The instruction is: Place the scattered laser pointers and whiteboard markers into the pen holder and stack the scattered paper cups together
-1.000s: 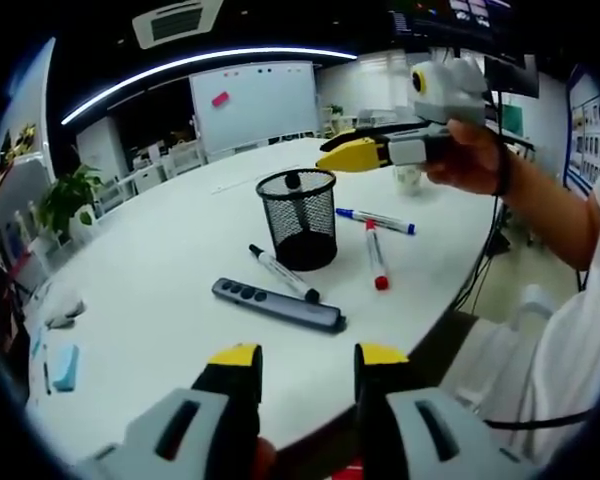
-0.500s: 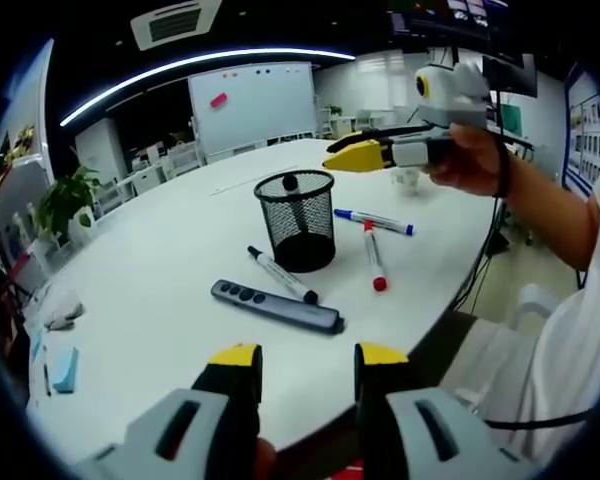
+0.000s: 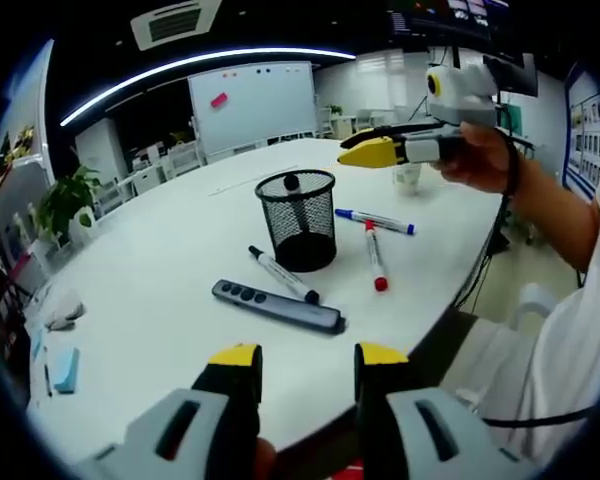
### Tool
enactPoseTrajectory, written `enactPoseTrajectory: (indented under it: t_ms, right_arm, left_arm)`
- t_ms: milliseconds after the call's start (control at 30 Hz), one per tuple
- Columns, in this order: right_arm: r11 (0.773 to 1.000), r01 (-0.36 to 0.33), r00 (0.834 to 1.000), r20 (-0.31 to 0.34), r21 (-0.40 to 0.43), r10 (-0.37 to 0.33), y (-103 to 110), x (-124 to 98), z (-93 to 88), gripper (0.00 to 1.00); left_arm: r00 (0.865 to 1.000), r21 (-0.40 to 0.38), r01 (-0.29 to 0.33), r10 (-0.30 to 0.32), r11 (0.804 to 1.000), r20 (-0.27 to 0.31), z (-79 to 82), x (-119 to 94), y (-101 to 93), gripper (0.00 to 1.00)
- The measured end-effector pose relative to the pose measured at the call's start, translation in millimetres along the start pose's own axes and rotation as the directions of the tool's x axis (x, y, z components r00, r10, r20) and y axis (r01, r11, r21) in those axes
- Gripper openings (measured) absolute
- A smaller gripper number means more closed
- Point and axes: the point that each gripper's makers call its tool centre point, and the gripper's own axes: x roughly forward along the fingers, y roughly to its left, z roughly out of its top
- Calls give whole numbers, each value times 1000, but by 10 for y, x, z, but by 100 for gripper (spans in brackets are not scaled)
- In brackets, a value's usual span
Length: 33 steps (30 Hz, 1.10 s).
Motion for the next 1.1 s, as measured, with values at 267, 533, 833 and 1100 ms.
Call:
enactPoseTrajectory:
  t_ms: [267,533,833,1100]
  right_arm:
    - [1000,20,1000,-10,3,-20,-67,-64,-47,35]
    - [1000,20,999,-26,4,-20,-64,-91,-153,34]
    - [1000,25,998,-52,18,-24,-77,-119,-296,34]
    - [999,37,997,-67,29,-35,-121,-141,-376,34]
  left_arm:
    - [1000,6,4,-4,1000,-3,3,4,-26,37]
    - [1000,10,0,0,1000,-5,-12,-19,-3,38]
    - [1000,9,1,-1,1000,-6,-16,-21,-5,38]
    - [1000,7,2,-2,1000,-8,-33,-10,-3,38]
